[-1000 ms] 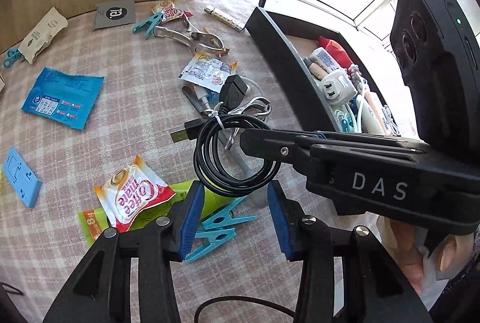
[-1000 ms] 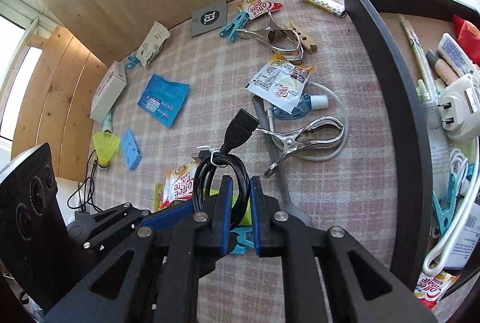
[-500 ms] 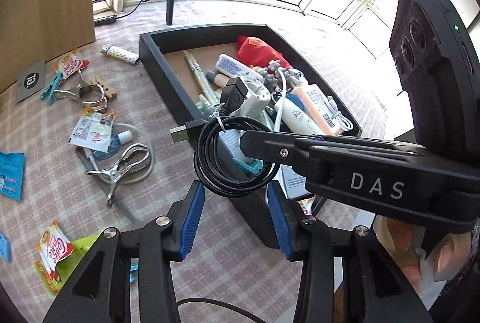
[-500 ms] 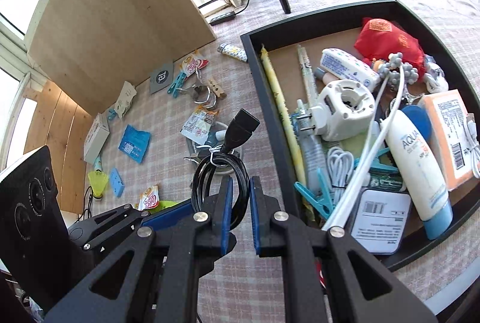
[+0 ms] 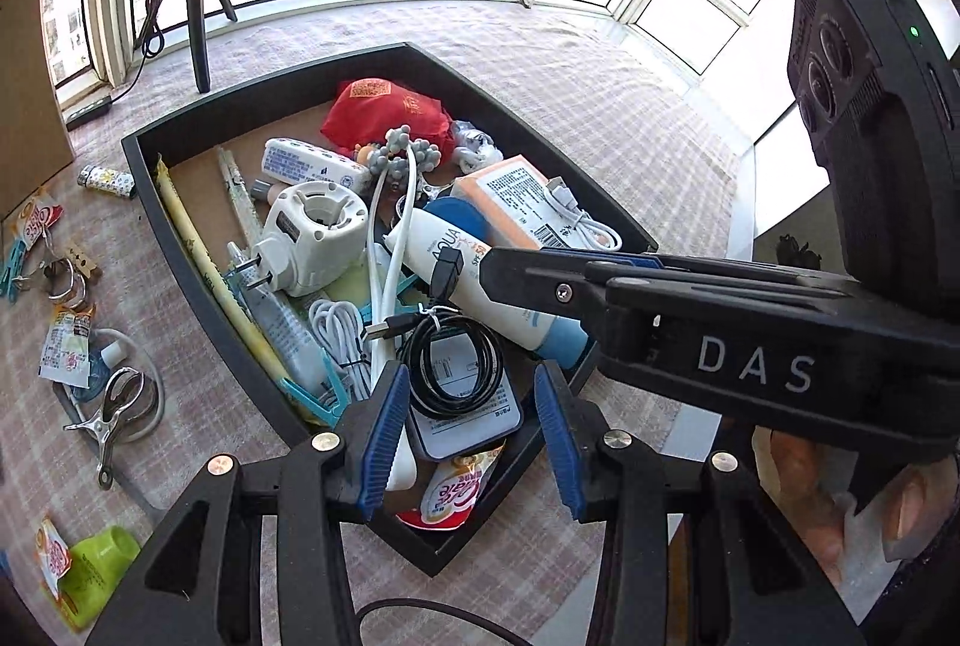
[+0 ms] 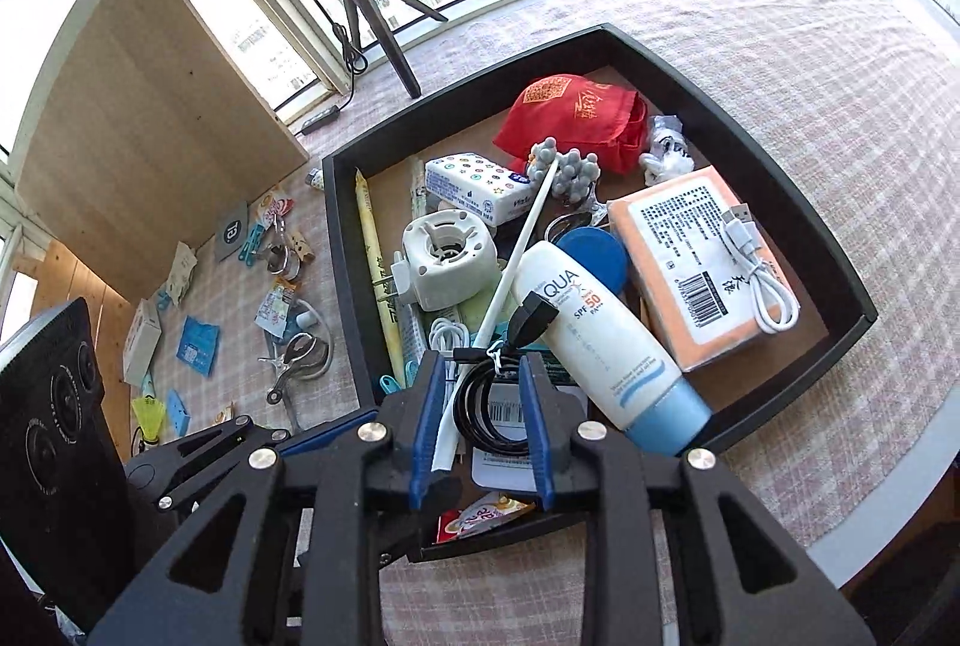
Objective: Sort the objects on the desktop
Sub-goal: 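Carry the black cable into the tray and open the right tool, then grasp a blue clothespin with the left tool while the right tool grasps another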
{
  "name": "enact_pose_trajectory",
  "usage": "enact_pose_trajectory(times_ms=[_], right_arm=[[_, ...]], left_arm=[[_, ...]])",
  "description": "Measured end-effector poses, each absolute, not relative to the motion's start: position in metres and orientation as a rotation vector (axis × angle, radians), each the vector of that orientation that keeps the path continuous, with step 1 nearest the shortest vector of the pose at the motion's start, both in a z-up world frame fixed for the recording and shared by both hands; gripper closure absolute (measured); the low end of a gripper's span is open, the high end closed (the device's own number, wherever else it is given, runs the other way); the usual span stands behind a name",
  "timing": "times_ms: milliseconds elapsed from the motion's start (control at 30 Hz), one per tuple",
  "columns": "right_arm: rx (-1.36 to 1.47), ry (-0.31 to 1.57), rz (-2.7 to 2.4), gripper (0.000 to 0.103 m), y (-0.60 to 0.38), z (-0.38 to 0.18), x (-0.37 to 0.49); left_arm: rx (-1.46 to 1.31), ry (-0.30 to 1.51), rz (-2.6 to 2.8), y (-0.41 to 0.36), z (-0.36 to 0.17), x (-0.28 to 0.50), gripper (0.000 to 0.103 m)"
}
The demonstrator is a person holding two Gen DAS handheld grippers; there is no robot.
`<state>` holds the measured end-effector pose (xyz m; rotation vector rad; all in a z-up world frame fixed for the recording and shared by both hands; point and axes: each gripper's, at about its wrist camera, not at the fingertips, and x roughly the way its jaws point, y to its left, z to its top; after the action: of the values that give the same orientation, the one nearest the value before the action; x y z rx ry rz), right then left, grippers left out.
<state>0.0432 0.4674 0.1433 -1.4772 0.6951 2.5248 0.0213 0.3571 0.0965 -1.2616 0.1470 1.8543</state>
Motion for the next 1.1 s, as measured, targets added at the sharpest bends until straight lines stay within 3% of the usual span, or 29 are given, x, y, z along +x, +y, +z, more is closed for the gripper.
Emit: enact_pose_trajectory(times_ms=[300, 733, 1100], right_arm=[[-1.581, 0.674, 2.598, 0.076, 0.431, 0.137, 0.023], [-1.856, 0.522, 2.733, 0.074, 0.321, 0.109, -0.001], [-2.072, 0.161, 2.78, 0.075, 0.247, 0.062, 0.003]], left_arm=[[-1.348, 0.086, 1.969, 0.297, 0.083, 0.004, 0.063], [-1.557, -0.033, 2.16, 0.135, 0.043, 0.003, 0.063], [-1.562, 0.145, 2.111, 0.125, 0.011, 0.026, 0.064]])
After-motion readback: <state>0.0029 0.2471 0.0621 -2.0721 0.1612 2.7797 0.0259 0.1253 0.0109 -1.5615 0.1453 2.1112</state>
